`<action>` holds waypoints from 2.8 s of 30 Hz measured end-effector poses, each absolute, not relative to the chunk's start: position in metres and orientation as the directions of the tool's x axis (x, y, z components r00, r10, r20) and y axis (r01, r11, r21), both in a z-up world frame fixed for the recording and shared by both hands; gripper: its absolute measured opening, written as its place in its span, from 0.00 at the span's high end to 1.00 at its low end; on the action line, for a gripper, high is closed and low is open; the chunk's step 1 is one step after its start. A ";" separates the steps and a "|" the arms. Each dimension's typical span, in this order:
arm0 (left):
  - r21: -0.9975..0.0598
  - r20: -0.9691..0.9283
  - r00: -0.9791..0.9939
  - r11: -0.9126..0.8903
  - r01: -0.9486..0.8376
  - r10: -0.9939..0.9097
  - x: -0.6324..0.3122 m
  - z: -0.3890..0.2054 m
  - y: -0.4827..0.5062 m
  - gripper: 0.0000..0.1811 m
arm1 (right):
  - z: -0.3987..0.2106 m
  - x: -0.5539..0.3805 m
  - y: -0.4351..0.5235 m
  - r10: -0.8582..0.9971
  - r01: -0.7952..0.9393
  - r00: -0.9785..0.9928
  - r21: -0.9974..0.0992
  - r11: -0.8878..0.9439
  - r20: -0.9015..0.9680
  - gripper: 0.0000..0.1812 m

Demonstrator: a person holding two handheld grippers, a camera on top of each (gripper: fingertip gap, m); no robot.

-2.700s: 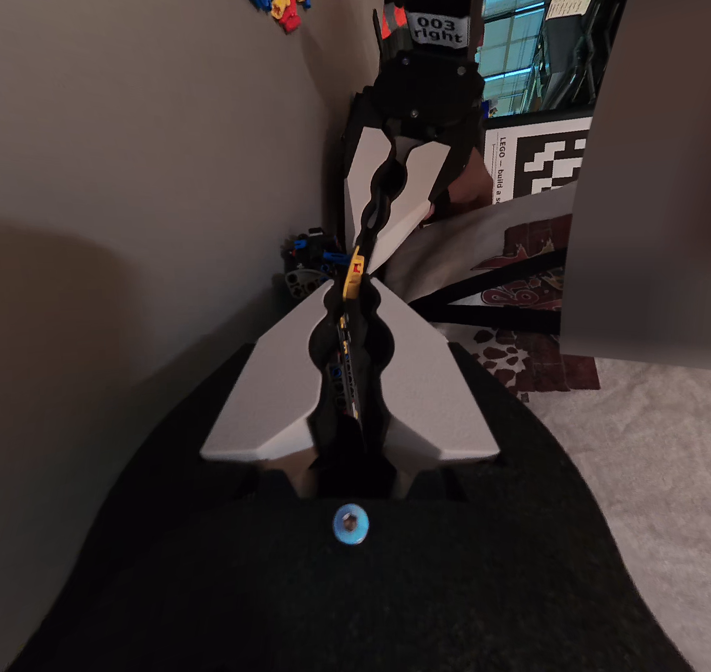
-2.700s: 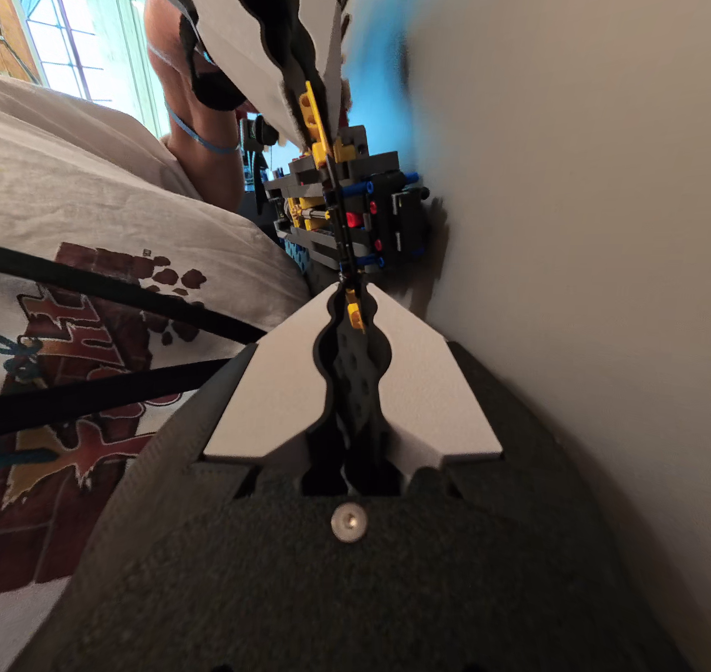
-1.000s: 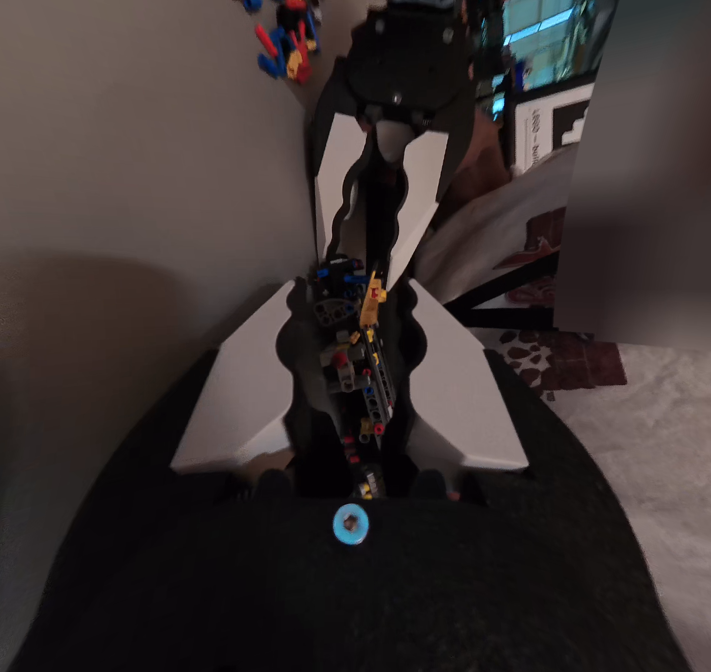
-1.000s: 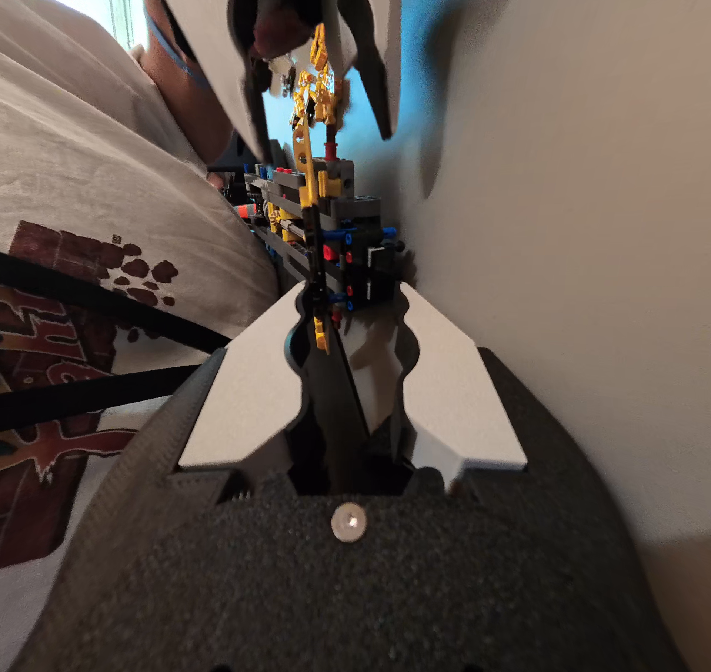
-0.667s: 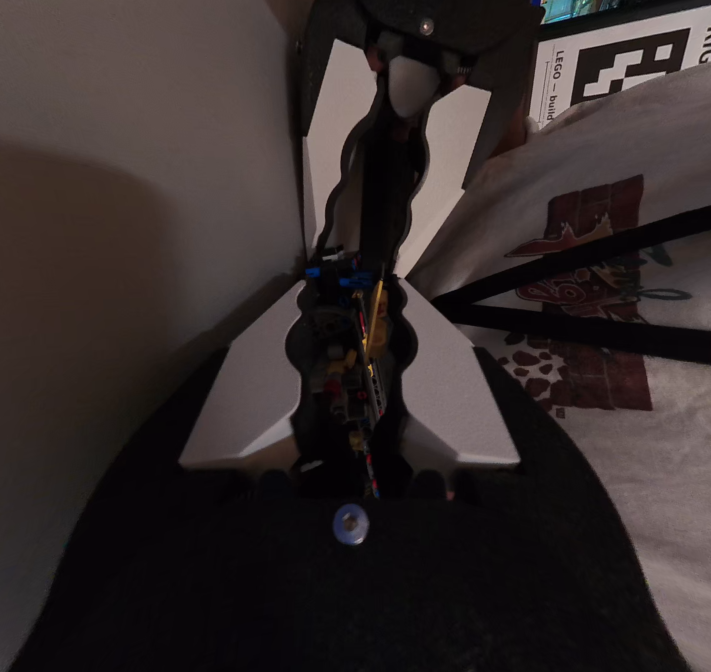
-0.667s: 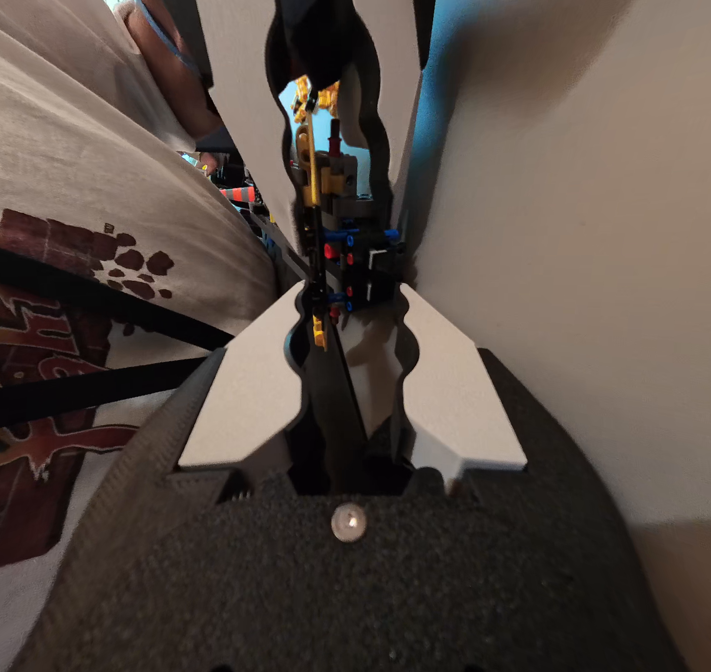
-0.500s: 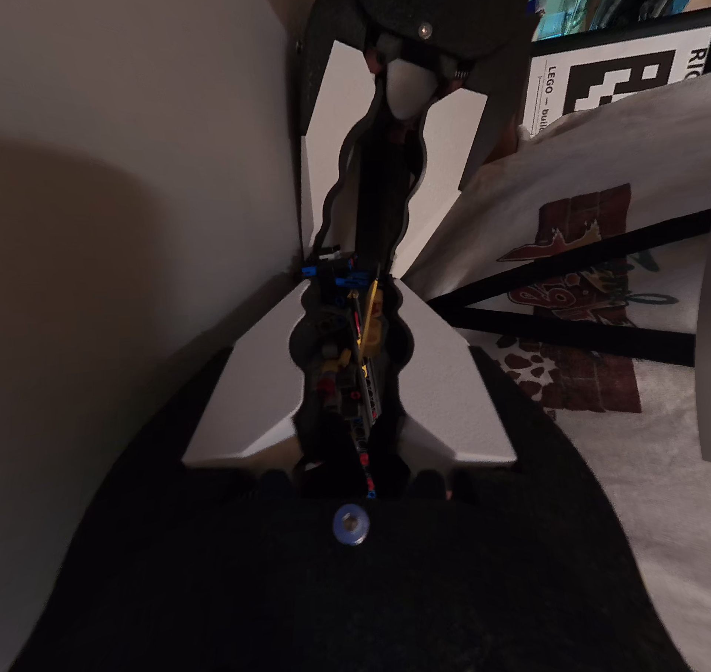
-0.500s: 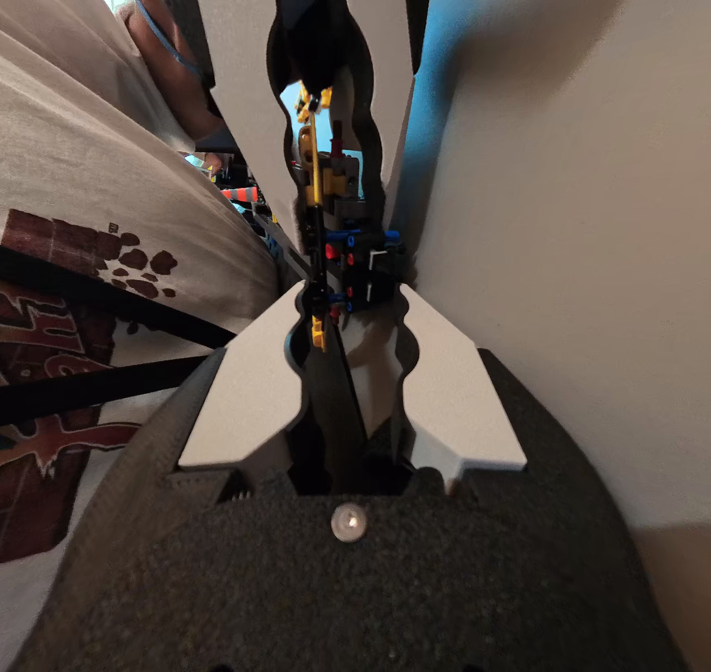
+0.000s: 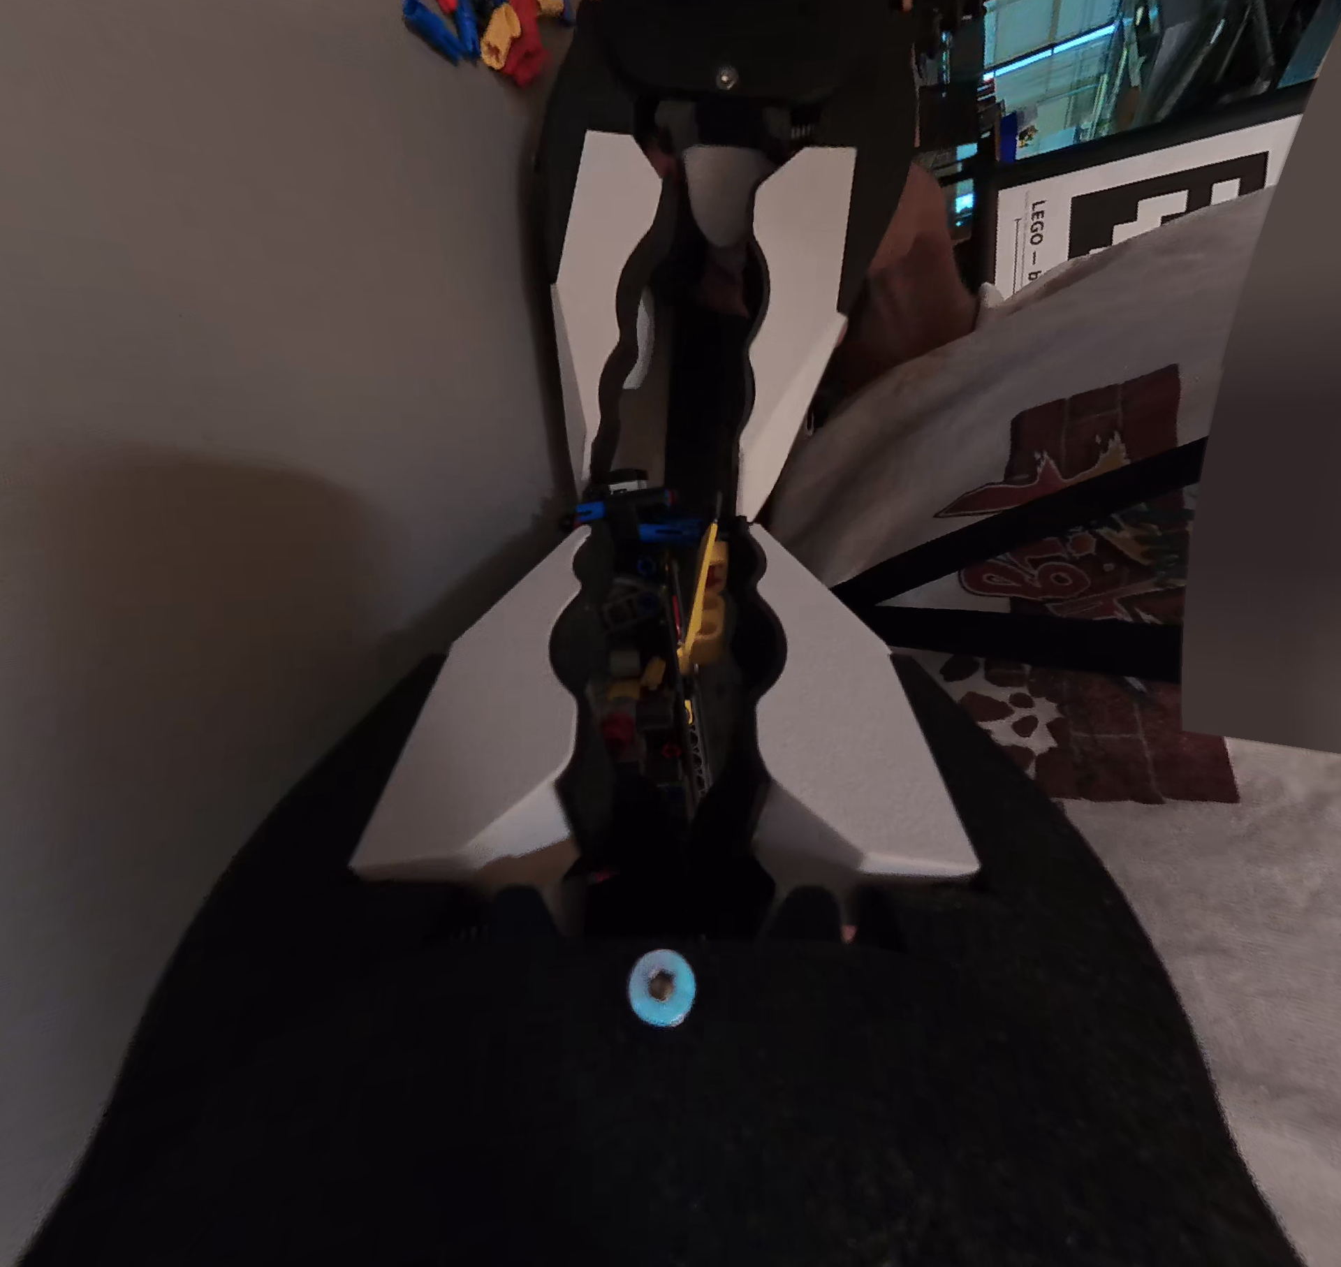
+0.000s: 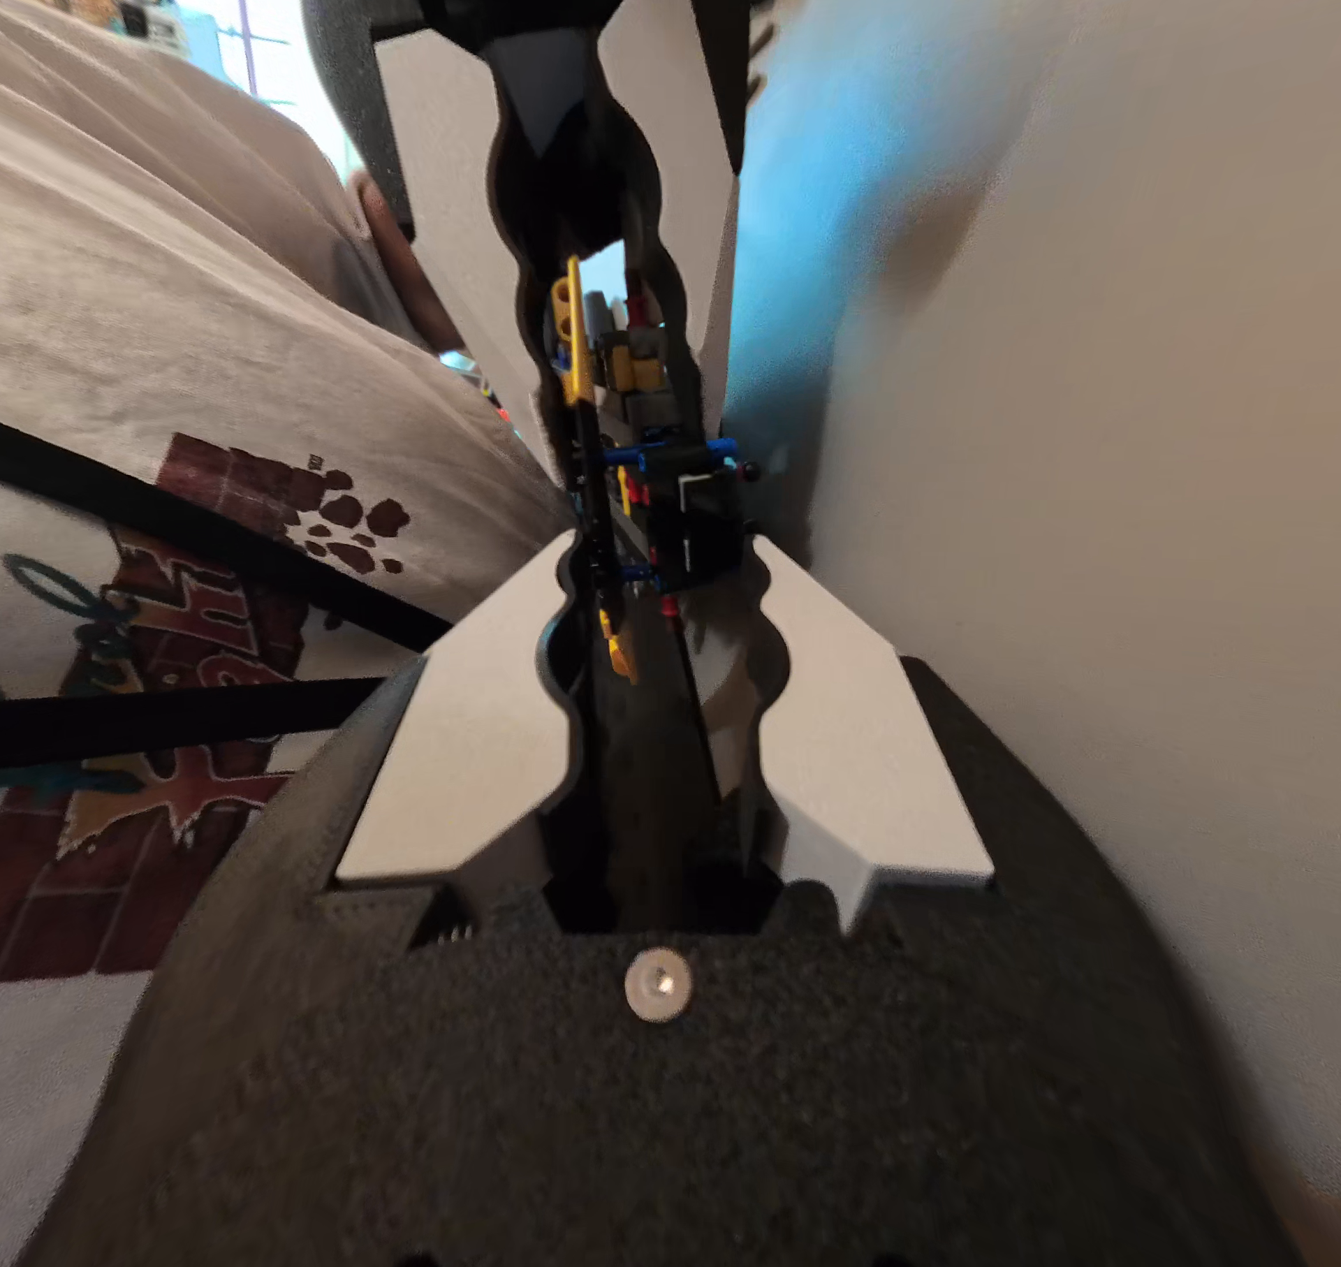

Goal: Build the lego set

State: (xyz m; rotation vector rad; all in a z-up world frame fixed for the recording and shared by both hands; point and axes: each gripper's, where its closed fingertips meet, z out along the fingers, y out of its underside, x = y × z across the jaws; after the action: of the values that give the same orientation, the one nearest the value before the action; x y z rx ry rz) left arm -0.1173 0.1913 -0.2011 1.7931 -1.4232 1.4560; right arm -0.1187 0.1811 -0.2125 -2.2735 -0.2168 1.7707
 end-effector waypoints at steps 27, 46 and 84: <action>-0.278 0.882 -0.036 -0.457 -0.845 -0.470 -0.116 -0.205 0.195 0.84 | -0.216 -0.120 0.184 0.285 -0.018 0.256 -0.300 -0.954 -0.924 0.78; -0.289 0.868 -0.010 -0.487 -0.824 -0.497 -0.116 -0.207 0.203 0.84 | -0.191 -0.122 0.203 0.648 0.052 0.435 -0.701 -0.711 -0.625 0.75; -0.306 0.868 -0.043 -0.464 -0.831 -0.495 -0.127 -0.198 0.199 0.89 | -0.206 -0.133 0.190 0.650 0.147 0.435 -0.663 -0.734 -0.623 0.92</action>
State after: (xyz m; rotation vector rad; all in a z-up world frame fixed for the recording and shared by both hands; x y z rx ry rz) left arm -0.1272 0.1987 -0.1979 1.9246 -1.4076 1.5096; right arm -0.1330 0.1898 -0.2058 -2.1683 -0.6694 1.2690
